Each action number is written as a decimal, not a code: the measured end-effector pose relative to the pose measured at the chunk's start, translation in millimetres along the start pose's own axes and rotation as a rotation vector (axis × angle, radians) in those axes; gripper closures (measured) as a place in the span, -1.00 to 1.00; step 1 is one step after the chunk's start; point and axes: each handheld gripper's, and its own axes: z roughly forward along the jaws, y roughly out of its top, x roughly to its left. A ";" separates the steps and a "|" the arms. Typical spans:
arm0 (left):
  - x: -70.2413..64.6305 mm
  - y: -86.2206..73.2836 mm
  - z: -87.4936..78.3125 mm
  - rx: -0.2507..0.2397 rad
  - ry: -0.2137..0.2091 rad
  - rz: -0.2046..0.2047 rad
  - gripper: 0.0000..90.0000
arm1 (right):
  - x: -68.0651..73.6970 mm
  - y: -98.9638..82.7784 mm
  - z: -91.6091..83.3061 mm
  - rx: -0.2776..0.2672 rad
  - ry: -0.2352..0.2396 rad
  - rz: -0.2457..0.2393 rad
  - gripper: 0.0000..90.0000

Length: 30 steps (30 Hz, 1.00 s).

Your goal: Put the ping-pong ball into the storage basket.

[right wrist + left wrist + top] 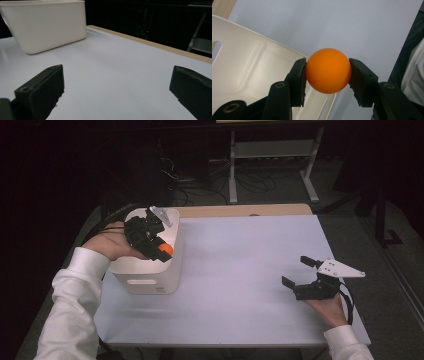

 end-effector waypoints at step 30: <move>16.3 -20.5 -14.8 0.022 0.046 -0.042 0.12 | 0.5 -0.8 0.9 0.009 -0.002 0.002 -1.00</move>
